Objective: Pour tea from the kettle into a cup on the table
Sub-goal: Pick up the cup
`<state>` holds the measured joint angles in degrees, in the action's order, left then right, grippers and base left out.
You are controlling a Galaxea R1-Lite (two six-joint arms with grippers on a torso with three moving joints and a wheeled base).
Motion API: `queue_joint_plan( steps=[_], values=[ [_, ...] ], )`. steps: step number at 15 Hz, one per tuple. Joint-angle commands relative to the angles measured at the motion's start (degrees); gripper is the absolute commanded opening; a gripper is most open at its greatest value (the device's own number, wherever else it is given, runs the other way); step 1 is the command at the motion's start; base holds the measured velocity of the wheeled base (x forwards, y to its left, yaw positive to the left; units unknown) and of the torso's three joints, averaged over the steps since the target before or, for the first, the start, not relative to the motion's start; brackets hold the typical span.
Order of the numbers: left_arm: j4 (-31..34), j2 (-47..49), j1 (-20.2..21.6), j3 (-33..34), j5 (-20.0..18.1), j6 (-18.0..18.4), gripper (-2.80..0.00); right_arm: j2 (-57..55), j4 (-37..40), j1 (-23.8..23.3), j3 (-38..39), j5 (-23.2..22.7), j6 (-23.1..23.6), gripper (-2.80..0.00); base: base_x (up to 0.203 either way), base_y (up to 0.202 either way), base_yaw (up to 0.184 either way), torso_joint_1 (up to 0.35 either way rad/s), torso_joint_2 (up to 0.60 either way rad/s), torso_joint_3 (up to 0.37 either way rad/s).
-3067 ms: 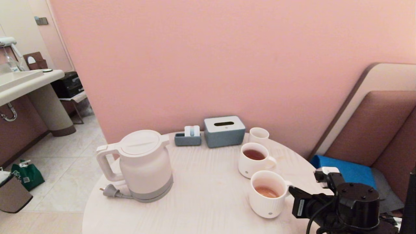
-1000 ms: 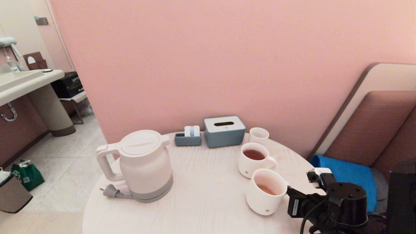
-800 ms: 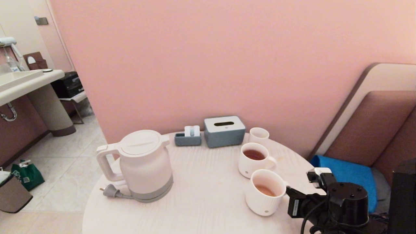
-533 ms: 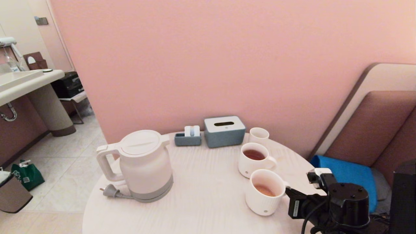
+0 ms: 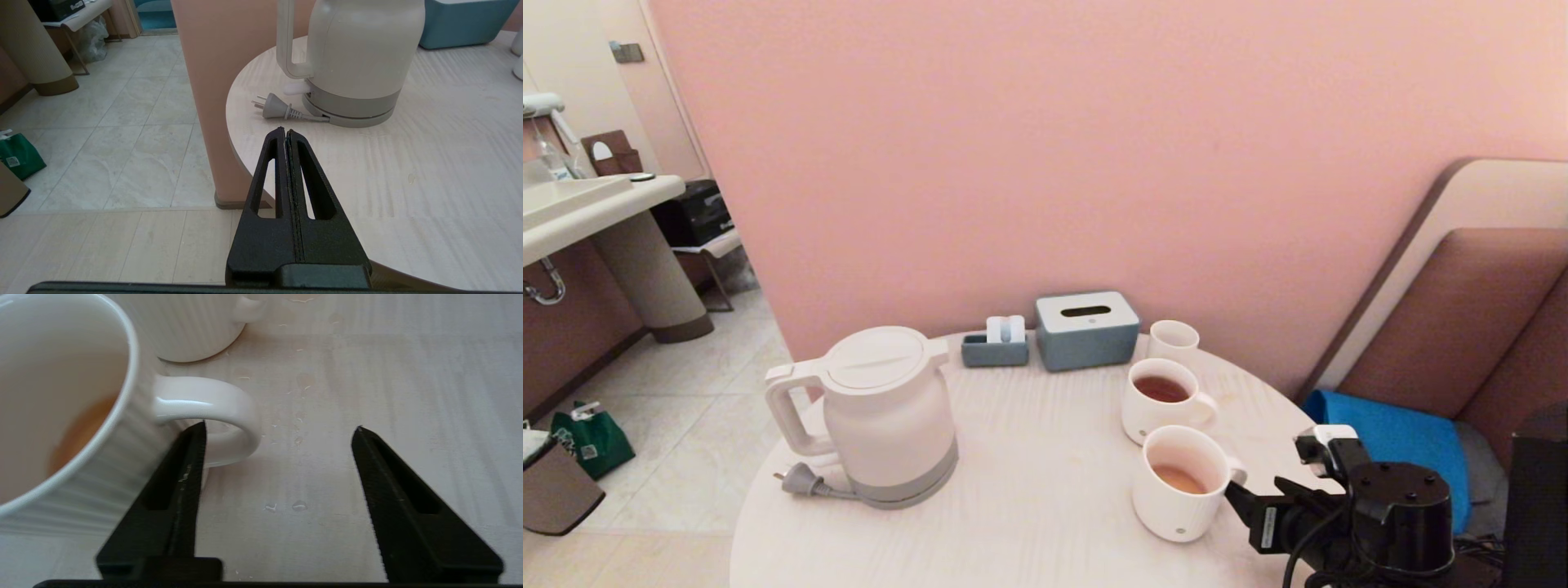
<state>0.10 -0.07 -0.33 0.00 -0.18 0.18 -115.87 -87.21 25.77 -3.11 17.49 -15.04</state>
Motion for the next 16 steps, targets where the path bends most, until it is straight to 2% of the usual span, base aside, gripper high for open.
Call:
queue_joint_plan(
  steps=[1, 16],
  values=[
    [-0.01, 0.07, -0.02, 0.0, 0.01, -0.01, -2.8, -0.32, -2.44, -0.02, -0.16, 0.08, -0.07, 0.0, 0.0, 0.0, 0.0, 0.0, 0.0, 0.0],
    [-0.01, 0.07, -0.02, 0.0, -0.08, -0.01, -2.8, -0.6, -2.44, -1.07, 0.03, 0.26, -0.25, 0.0, 0.0, 0.0, 0.0, 0.0, 0.0, 0.0]
  ],
)
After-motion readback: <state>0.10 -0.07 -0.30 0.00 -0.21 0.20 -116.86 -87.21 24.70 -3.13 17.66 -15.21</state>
